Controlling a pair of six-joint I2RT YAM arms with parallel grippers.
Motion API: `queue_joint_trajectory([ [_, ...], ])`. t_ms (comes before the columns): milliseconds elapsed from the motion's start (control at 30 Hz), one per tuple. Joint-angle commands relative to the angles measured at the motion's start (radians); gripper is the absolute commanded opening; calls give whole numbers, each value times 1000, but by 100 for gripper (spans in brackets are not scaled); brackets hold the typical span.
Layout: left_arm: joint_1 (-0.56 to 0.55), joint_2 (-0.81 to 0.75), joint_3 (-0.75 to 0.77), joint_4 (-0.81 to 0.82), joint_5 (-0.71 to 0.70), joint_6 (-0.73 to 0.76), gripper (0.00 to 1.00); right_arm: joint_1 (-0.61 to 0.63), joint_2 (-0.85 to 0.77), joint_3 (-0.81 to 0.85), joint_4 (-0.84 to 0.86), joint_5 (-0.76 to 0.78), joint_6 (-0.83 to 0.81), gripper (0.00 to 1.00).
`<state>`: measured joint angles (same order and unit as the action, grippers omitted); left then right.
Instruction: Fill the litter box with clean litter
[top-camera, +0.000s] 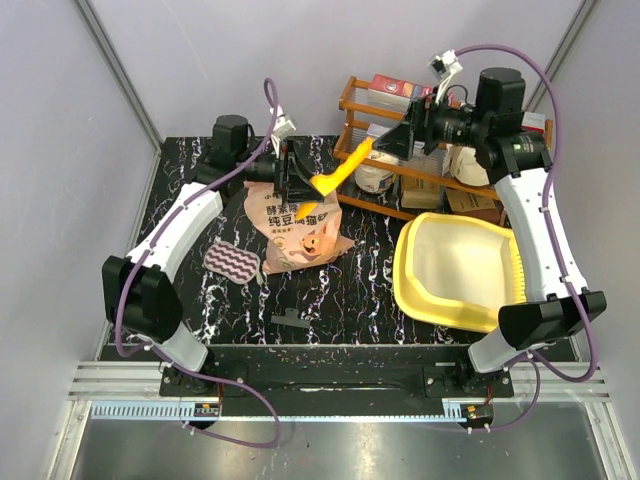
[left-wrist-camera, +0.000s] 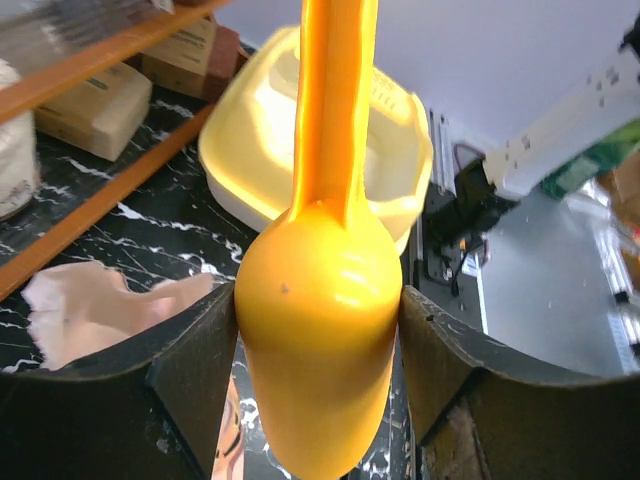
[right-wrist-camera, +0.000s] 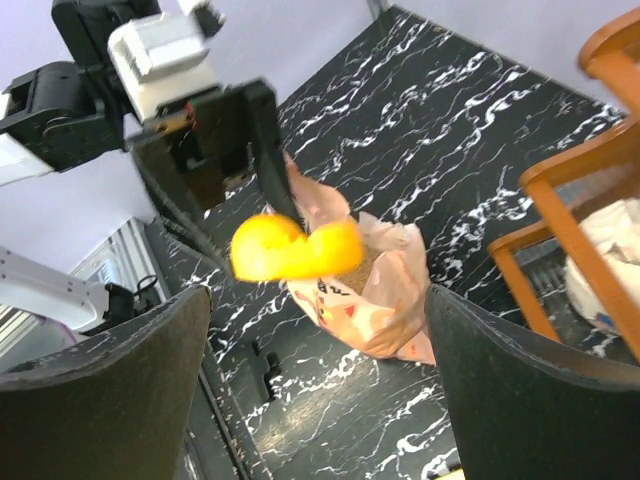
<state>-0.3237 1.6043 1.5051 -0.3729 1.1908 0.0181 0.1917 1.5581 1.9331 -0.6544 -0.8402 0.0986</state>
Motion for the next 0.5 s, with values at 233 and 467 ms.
queue_joint_trajectory([
  [233,35,-9,-39,644,55,-492,0,112,97,32,38,65,29,90],
  [467,34,11,-37,664,58,-532,0,136,137,26,189,-12,128,89],
])
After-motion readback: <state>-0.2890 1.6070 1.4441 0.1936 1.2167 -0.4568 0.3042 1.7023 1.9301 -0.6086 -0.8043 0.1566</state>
